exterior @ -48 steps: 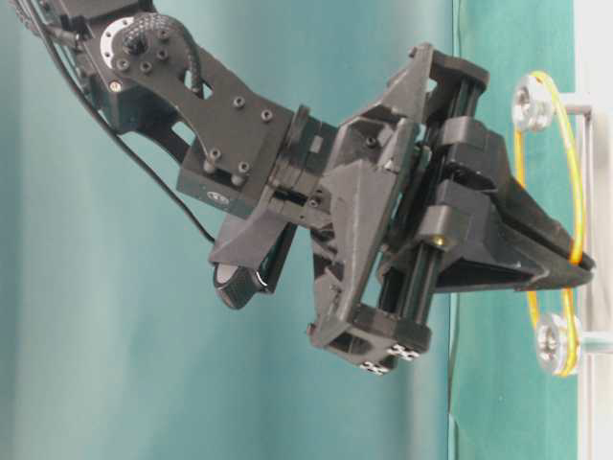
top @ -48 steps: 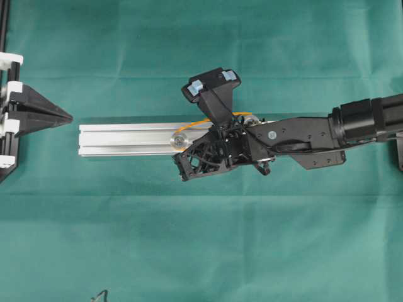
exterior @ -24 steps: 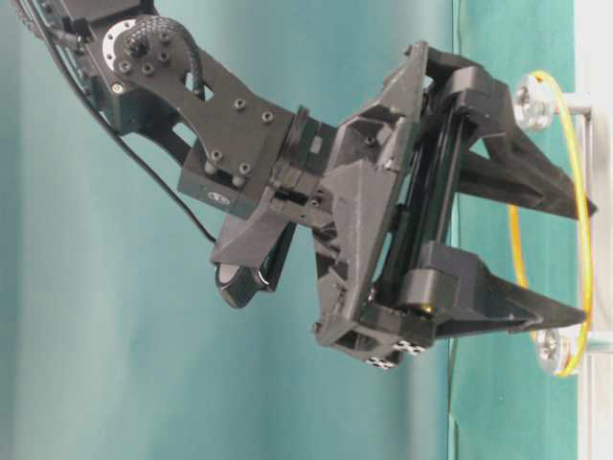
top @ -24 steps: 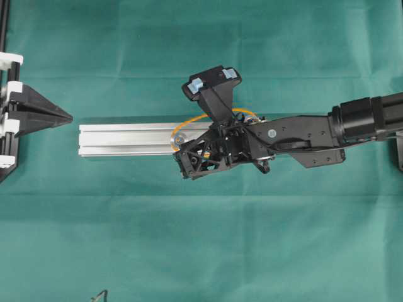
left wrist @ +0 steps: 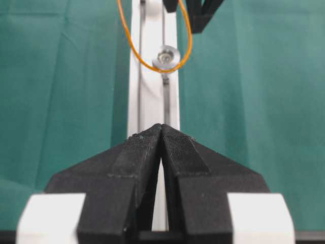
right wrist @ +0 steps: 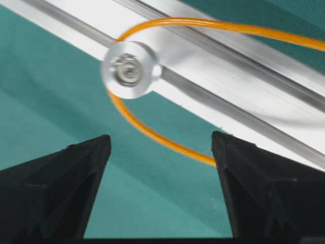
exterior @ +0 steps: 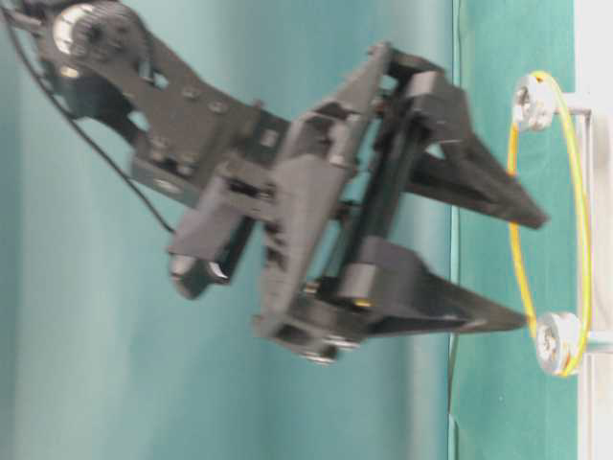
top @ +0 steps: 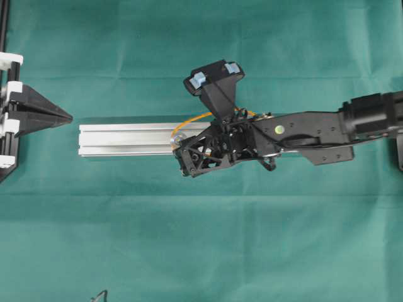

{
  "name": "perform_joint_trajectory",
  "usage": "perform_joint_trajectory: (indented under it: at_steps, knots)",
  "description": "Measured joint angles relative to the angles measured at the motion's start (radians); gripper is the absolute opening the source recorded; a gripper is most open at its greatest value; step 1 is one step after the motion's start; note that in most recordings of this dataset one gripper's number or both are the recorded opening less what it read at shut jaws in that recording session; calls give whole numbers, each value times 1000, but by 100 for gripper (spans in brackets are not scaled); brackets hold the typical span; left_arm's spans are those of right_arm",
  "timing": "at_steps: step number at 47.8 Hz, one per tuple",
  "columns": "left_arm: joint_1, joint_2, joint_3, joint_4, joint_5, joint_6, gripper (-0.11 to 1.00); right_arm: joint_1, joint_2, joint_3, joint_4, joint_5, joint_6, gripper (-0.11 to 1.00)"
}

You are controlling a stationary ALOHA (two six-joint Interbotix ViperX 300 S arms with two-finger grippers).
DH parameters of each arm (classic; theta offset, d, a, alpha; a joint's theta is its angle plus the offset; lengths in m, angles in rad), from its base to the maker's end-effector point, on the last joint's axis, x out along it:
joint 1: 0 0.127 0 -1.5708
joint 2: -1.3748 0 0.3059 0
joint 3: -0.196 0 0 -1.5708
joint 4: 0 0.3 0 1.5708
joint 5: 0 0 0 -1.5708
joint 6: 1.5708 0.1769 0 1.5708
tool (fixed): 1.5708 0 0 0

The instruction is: Hook the rubber onto the shaft.

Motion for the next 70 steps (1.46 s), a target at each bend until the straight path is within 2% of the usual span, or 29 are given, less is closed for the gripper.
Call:
perform_joint_trajectory:
  at_steps: [17, 28, 39, 50, 54, 60, 70]
  knots:
    - [0, 0, 0, 0, 0, 0, 0, -18, -121, 0, -20, 44, 0, 85]
    - [0, 0, 0, 0, 0, 0, 0, -21, -195, -9, -46, 133, 0, 84]
    - [-2, 0, 0, 2, 0, 0, 0, -21, -215, -11, -57, 156, -2, 84]
    - [0, 0, 2, 0, 0, 0, 0, -21, -215, -11, -57, 158, -51, 84]
    - [0, 0, 0, 0, 0, 0, 0, -21, -216, -11, -58, 158, -107, 84]
    - [0, 0, 2, 0, 0, 0, 0, -21, -215, -11, -58, 158, -238, 84]
    - [0, 0, 0, 0, 0, 0, 0, -25, -215, -11, -58, 160, -543, 84]
